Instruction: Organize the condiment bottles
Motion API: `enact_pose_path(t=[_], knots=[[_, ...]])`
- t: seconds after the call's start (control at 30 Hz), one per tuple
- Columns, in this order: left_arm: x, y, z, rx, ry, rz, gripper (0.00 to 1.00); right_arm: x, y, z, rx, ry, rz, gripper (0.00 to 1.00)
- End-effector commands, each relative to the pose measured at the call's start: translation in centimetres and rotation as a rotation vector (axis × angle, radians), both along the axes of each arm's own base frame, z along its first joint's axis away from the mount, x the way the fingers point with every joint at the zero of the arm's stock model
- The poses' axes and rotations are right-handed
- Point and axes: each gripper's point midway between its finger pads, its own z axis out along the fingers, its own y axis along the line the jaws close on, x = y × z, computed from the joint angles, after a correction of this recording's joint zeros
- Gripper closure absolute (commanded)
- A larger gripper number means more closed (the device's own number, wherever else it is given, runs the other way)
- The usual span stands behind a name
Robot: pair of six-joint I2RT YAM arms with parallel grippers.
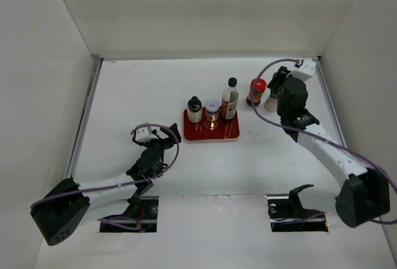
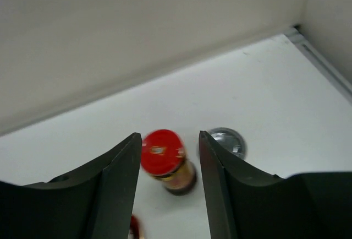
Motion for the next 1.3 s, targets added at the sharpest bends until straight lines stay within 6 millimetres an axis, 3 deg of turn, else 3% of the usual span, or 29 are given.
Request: enact_pose_path(t=[0.0, 0.07, 0.13, 0.3, 0.53, 0.93, 1.13, 1.27], knots=[[0.2, -1.1, 1.1, -0.033, -0.029, -0.042, 0.05, 2.3, -2.5, -3.0, -0.044, 0.15, -0.087, 0.42], [0.2, -1.2, 0.9, -0.027, -0.024, -0.045, 0.06, 3.6, -3.1, -4.5, -0.093, 0.231, -0.102, 0.22], [0.2, -1.2, 1.1, -0.033, -0.029, -0.045, 0.06, 4.2, -3.6, -6.0, -0.125, 0.286, -0.123, 0.08], [0.3, -1.2, 0.6, -0.018, -0.016, -0.039, 0.05, 5.0, -4.1, -8.9, -0.137, 0.355, -0.124, 0.0], [0.4, -1.3, 0.5, -0.018, -0.013, -0.042, 0.05, 5.4, -5.0, -9.9, -0.103, 0.358, -0.138, 0.1], [0.4, -1.6, 0.6, -0.018, -0.012, -0.049, 0.05, 6.9, -4.0, -11.9, -0.054, 0.364, -0.081, 0.12], [0.4, -1.8, 0.4, -0.014, -0.007, -0.052, 0.05, 6.8, -4.9, -12.0, -0.036, 0.343, -0.119, 0.35], [0.4, -1.8, 0.5, -0.018, -0.01, -0.055, 0.05, 5.3, -6.3, -10.2, -0.037, 0.273, -0.195, 0.47]])
